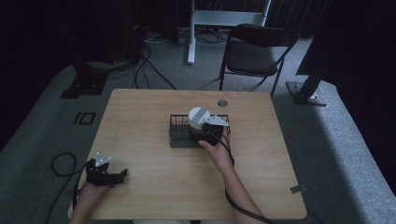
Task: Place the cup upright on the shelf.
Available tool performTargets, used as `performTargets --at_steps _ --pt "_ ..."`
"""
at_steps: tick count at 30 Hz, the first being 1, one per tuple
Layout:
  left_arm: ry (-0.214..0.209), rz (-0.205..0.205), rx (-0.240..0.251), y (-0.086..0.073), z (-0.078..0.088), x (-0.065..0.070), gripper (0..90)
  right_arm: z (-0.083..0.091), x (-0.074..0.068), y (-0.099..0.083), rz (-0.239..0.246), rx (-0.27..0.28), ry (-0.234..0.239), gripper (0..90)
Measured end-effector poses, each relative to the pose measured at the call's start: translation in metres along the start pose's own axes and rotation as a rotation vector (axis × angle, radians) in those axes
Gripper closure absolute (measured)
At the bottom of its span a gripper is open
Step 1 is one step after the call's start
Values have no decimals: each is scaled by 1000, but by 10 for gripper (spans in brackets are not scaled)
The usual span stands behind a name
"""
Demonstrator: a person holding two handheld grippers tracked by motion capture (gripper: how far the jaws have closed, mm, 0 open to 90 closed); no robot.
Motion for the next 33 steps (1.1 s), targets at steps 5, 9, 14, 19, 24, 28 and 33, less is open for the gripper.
performTargets --at_steps 5,9,14,19,24,28,33 --pt "0 0 0 0 0 0 12 1 3 -1 0 9 -8 107" --pt "0 -1 -1 0 0 0 12 5 2 0 3 29 6 107" --pt "0 -1 -1 0 0 0 12 11 0 0 21 43 19 107" --pt "0 0 0 0 0 0 12 17 2 1 24 57 19 107" --pt "0 -1 -1 0 0 0 12 20 2 -1 25 58 25 107" --pt "0 0 0 0 0 0 12 25 2 -2 32 66 30 107" --pt "0 -1 -1 0 0 0 12 32 1 -5 35 72 42 107"
Point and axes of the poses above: each handheld gripper's, and its own axes: z roughly backward along the jaws, y roughly out of its top, x roughly to its right, the point moved 8 cm from there along -z, roughly forward along the jaws, and after that the axes turned 3 degrees about -y, right-handed, at the moved point
